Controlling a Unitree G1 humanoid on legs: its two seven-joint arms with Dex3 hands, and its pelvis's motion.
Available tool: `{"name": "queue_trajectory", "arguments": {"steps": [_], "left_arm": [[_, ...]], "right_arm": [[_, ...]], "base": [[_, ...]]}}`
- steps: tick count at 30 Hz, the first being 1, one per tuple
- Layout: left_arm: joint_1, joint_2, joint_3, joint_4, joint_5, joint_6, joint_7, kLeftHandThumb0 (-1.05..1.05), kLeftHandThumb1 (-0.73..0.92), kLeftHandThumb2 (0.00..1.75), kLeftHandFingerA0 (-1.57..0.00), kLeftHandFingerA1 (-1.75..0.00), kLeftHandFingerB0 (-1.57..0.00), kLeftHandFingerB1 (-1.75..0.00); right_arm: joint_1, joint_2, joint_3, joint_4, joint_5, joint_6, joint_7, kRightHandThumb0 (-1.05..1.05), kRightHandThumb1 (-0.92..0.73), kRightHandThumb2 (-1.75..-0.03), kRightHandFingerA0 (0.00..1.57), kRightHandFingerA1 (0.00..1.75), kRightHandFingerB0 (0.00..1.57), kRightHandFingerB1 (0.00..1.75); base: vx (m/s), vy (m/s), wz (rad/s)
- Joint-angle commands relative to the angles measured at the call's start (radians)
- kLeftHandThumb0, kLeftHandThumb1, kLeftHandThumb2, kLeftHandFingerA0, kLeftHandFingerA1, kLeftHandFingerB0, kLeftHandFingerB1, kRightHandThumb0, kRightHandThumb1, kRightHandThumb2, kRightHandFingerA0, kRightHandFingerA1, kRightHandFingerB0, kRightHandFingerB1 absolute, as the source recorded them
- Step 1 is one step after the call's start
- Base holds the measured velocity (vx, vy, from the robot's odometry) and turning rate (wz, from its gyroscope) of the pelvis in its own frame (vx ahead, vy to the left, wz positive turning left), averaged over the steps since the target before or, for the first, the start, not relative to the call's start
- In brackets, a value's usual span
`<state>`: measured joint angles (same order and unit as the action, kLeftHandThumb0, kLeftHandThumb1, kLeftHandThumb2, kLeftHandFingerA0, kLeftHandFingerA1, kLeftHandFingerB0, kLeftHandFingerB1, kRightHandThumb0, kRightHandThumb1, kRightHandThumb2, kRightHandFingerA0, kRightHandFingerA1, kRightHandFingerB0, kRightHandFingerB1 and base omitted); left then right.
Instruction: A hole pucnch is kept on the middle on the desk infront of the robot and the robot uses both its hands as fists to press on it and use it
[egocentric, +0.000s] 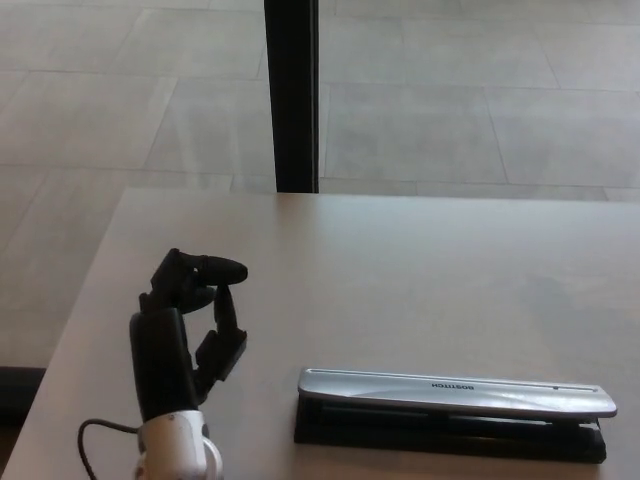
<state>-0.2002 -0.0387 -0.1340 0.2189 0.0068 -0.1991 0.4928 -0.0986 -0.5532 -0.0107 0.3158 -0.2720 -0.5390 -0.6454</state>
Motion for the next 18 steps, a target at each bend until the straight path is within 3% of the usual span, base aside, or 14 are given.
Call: {"name": "queue_trajectory", "arguments": {"steps": [1, 4, 5, 6, 7, 10, 11, 12, 13, 14, 15, 16, 17, 18], "left_arm": [[0.042, 0.359, 0.391, -0.171, -0.368, 0.334, -0.313, -0.24, 0.77, 0.79, -0.83, -1.75, -0.63, -1.45], [0.044, 0.403, 0.450, -0.152, -0.386, 0.350, -0.302, -0.24, 0.73, 0.82, -0.82, -1.75, -0.57, -1.54], [0.047, 0.408, 0.488, -0.155, -0.406, 0.353, -0.276, -0.23, 0.75, 0.77, -0.83, -1.75, -0.68, -1.40], [0.075, 0.434, 0.530, -0.142, -0.433, 0.311, -0.305, -0.27, 0.71, 0.84, -0.94, -1.75, -0.68, -1.57], [0.082, 0.443, 0.557, -0.139, -0.439, 0.319, -0.290, -0.31, 0.69, 0.85, -0.95, -1.75, -0.75, -1.48], [0.095, 0.467, 0.620, -0.108, -0.450, 0.349, -0.252, -0.40, 0.70, 0.78, -1.00, -1.75, -0.75, -1.52], [0.105, 0.472, 0.673, -0.057, -0.468, 0.328, -0.230, -0.43, 0.44, 1.07, -1.34, -1.42, -1.04, -1.23], [0.111, 0.477, 0.712, -0.022, -0.478, 0.326, -0.209, -0.43, 0.44, 1.07, -1.34, -1.42, -1.04, -1.23], [0.123, 0.483, 0.726, -0.013, -0.473, 0.341, -0.197, -0.40, 0.53, 1.01, -1.05, -1.72, -0.85, -1.39], [0.148, 0.483, 0.746, 0.027, -0.455, 0.294, -0.194, -0.46, 0.47, 1.07, -1.30, -1.38, -0.98, -1.17], [0.174, 0.479, 0.764, 0.041, -0.453, 0.286, -0.185, -0.45, 0.58, 0.92, -1.08, -1.71, -0.86, -1.32], [0.205, 0.472, 0.780, 0.056, -0.460, 0.263, -0.198, -0.46, 0.57, 0.89, -1.09, -1.72, -0.92, -1.41], [0.225, 0.467, 0.795, 0.074, -0.451, 0.272, -0.180, -0.51, 0.46, 1.04, -1.33, -1.39, -1.05, -1.19], [0.238, 0.453, 0.813, 0.115, -0.457, 0.238, -0.176, -0.49, 0.44, 1.03, -1.33, -1.39, -1.03, -1.14]], "right_arm": [[0.083, -0.330, -0.775, 0.164, 0.867, 0.644, 0.695, -0.47, -0.22, -1.28, 1.17, 1.69, 1.05, 1.30], [0.068, -0.370, -0.855, 0.267, 0.856, 0.639, 0.705, -0.43, -0.20, -1.38, 1.15, 1.73, 1.05, 1.30], [0.056, -0.388, -0.898, 0.327, 0.861, 0.631, 0.711, -0.42, -0.19, -1.43, 1.16, 1.72, 1.05, 1.33], [0.055, -0.428, -0.943, 0.430, 0.841, 0.600, 0.712, -0.46, -0.22, -1.45, 1.18, 1.73, 1.06, 1.37], [0.049, -0.438, -0.980, 0.464, 0.850, 0.606, 0.694, -0.46, -0.20, -1.45, 1.26, 1.68, 1.13, 1.31], [0.053, -0.472, -1.023, 0.573, 0.823, 0.597, 0.660, -0.46, -0.22, -1.47, 1.22, 1.73, 1.08, 1.42], [0.069, -0.472, -1.053, 0.629, 0.828, 0.579, 0.641, -0.39, -0.41, -1.32, 1.48, 1.54, 1.13, 1.27], [0.083, -0.470, -1.077, 0.660, 0.830, 0.583, 0.614, -0.39, -0.41, -1.32, 1.48, 1.54, 1.13, 1.27], [0.096, -0.464, -1.079, 0.676, 0.822, 0.570, 0.608, -0.41, -0.42, -1.35, 1.50, 1.57, 1.10, 1.28], [0.113, -0.447, -1.095, 0.698, 0.827, 0.551, 0.606, -0.42, -0.22, -1.62, 1.24, 1.75, 1.07, 1.47], [0.127, -0.431, -1.096, 0.713, 0.818, 0.541, 0.584, -0.44, -0.31, -1.56, 1.28, 1.72, 1.03, 1.45], [0.141, -0.405, -1.104, 0.715, 0.821, 0.523, 0.574, -0.42, -0.29, -1.60, 1.30, 1.69, 1.05, 1.49], [0.152, -0.385, -1.102, 0.732, 0.816, 0.508, 0.575, -0.42, -0.48, -1.33, 1.48, 1.52, 1.12, 1.30], [0.161, -0.358, -1.100, 0.738, 0.813, 0.489, 0.571, -0.46, -0.49, -1.34, 1.55, 1.57, 1.09, 1.29]], "base": [[0.00, 0.000, 0.00], [0.00, 0.000, 0.00], [0.00, 0.000, 0.00], [0.00, 0.000, 0.00], [0.00, 0.000, 0.00], [0.00, 0.000, 0.00], [0.00, 0.000, 0.00], [0.00, 0.000, 0.00], [0.00, 0.000, 0.00], [0.00, 0.000, 0.00], [0.00, 0.000, 0.00], [0.00, 0.000, 0.00], [0.00, 0.000, 0.00], [0.00, 0.000, 0.00]]}}
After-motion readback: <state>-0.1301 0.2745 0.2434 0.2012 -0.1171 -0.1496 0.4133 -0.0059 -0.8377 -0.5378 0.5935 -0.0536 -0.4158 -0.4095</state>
